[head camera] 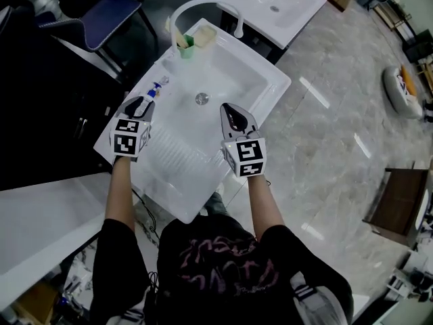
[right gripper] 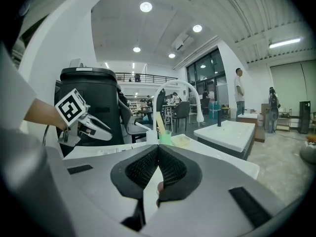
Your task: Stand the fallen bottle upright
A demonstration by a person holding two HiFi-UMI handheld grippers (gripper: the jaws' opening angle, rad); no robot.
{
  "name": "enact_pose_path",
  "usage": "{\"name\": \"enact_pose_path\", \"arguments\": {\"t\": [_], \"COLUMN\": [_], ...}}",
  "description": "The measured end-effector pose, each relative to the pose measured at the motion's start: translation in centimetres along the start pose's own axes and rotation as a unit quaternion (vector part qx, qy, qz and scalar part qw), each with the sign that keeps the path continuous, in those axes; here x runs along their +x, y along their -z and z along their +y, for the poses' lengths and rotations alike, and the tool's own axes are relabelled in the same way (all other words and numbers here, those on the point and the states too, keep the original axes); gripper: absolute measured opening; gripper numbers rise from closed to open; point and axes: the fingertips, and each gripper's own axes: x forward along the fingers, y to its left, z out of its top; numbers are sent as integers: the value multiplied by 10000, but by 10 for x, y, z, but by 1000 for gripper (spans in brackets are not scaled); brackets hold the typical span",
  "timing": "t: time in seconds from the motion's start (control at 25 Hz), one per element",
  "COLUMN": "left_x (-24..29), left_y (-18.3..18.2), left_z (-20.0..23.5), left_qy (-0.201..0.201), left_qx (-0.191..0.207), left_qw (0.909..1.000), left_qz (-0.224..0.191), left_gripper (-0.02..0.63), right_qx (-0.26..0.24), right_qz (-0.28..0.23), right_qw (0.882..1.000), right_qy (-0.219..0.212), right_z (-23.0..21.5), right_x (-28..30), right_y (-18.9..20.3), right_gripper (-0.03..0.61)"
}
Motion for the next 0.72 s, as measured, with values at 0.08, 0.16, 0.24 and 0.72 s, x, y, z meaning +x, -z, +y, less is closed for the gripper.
{"name": "enact_pose_path", "arguments": {"t": [0.08, 0.16, 0.24, 0.72], "left_x": [16, 33, 50, 118], "left_y": [0, 3, 6, 52], "left_z": [9, 15, 18, 26], "left_qy": [72, 229, 419, 1004], "left_qx": [261, 447, 612, 1259], "left_qw": [9993, 9970, 9929, 9481], "left_qz": [271, 594, 931, 2742], "left_gripper": [154, 182, 193, 202], "right_qx": [6, 26, 64, 176], "right_qz": [30, 56, 88, 354], "right_qw": [10000, 10000, 9999, 9986], "right_qy": [33, 76, 133, 337], "right_z": [-4, -9, -15, -35], "right_x": [2, 5, 9, 21], "right_y": [3, 6, 9, 40], "right_gripper": [14, 14, 14, 14]}}
